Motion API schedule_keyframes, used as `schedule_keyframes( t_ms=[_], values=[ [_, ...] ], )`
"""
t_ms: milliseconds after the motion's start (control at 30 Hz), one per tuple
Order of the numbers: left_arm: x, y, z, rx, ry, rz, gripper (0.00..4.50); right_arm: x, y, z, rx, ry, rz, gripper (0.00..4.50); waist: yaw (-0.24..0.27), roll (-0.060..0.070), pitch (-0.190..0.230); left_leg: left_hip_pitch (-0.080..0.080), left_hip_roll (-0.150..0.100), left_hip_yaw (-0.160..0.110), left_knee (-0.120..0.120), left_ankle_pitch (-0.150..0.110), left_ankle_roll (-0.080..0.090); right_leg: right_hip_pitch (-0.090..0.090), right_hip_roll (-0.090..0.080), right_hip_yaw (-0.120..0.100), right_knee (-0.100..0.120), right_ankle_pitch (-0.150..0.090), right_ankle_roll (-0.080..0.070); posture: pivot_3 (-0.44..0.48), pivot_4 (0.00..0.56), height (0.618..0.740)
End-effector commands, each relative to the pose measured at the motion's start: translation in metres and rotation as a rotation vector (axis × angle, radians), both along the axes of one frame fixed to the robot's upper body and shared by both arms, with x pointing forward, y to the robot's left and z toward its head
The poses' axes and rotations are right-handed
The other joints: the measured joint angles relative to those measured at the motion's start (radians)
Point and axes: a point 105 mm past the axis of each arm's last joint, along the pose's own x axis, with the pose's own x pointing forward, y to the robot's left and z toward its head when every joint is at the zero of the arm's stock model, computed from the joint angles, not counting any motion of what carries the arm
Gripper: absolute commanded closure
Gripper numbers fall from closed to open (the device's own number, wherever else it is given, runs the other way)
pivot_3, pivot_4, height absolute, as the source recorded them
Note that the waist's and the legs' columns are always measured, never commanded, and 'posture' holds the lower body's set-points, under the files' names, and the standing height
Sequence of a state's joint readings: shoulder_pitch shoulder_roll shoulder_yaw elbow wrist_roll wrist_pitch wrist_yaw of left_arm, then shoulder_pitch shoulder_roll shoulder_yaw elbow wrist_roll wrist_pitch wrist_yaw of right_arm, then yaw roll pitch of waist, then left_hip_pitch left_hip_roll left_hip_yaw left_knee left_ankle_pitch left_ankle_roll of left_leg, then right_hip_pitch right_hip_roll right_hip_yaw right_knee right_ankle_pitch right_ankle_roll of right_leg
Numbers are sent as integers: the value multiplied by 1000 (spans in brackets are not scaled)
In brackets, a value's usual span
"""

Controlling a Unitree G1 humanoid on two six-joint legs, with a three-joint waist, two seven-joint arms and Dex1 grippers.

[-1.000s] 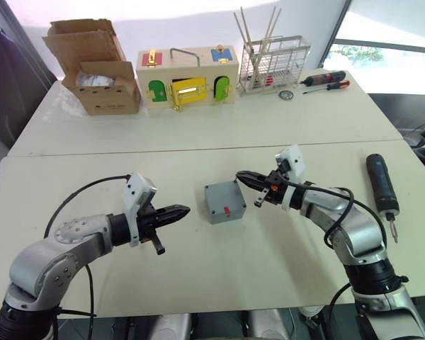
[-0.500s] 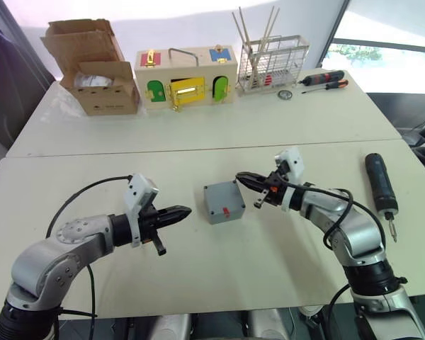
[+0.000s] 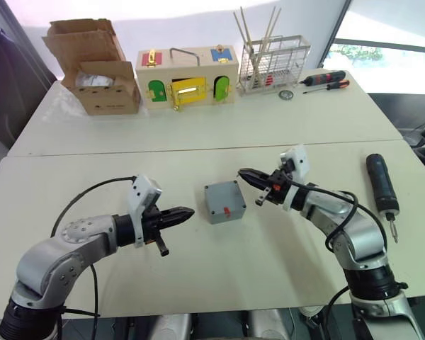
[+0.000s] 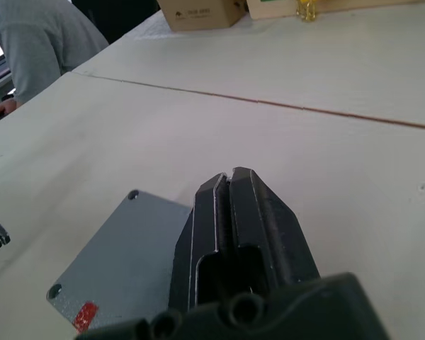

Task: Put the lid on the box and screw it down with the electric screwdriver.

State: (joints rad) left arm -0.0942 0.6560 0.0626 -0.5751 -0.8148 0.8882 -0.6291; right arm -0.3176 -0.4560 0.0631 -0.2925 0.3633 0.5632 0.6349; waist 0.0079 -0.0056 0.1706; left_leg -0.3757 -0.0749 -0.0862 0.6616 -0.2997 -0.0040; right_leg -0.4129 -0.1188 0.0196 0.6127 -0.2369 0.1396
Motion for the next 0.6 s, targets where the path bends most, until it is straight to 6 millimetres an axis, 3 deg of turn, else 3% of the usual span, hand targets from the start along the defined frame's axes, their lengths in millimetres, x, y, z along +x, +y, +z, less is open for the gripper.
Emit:
schedule_keyframes(
  t_ms=[33,600],
  values=[
    [1,-1,7,-2,-38,-9,4500,-6,3,16,13,-61,25,4464,0,0,0,0,0,0,0,0,0,0,0,0,0,0,0,0,150,739],
    [1,-1,6,-2,-39,-3,4500,-8,5,2,-11,-23,44,4464,-1,0,0,0,0,0,0,0,0,0,0,0,0,0,0,0,150,739]
  ],
)
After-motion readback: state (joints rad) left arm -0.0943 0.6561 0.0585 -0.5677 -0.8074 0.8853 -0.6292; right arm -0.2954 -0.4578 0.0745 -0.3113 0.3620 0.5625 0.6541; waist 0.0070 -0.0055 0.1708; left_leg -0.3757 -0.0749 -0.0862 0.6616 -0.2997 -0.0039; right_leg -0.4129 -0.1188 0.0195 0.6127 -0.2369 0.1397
